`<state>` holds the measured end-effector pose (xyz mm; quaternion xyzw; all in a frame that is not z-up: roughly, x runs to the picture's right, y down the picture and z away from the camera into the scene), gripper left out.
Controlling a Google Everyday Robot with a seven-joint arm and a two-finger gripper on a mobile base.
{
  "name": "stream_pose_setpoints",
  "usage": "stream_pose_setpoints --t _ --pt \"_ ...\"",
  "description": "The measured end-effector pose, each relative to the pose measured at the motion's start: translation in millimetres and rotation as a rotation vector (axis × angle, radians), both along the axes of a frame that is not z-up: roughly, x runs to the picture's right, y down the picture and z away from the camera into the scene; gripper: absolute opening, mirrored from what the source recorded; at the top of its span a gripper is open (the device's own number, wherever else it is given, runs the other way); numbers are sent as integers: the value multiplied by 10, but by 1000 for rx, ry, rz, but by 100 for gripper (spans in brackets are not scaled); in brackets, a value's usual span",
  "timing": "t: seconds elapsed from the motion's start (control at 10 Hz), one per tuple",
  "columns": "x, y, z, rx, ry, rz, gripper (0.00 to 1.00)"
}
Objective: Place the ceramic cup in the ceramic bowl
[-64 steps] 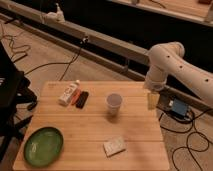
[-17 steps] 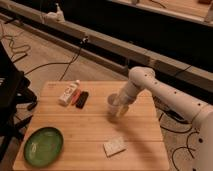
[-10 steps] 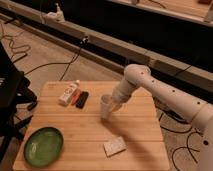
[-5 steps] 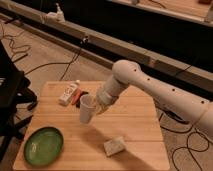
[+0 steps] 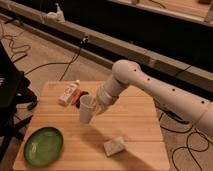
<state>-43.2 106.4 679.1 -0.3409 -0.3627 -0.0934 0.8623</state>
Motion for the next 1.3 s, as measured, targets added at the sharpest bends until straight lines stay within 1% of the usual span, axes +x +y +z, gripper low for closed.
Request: stream_pose_setpoints --t 0.1,0.2,0.3,0.4,0.5,0.7,0.9,1.0,1.1,1.3 --pt "18 39 43 -10 8 -24 0" --pt "-45 115 93 -25 5 -62 0" --pt "-182 208 133 -41 -12 -104 0" --pt "-412 341 162 -65 -45 -162 0" --pt "-579 427 173 -77 -75 -192 0" --pt "-1081 631 129 -100 -175 -269 0" --pt "-1505 732 50 -97 -266 -322 0" --pt "-1757 727 -10 -75 -317 -355 0" --pt "-1939 686 -52 -51 -350 -375 0" --pt "-2196 627 -146 -15 -405 -403 0"
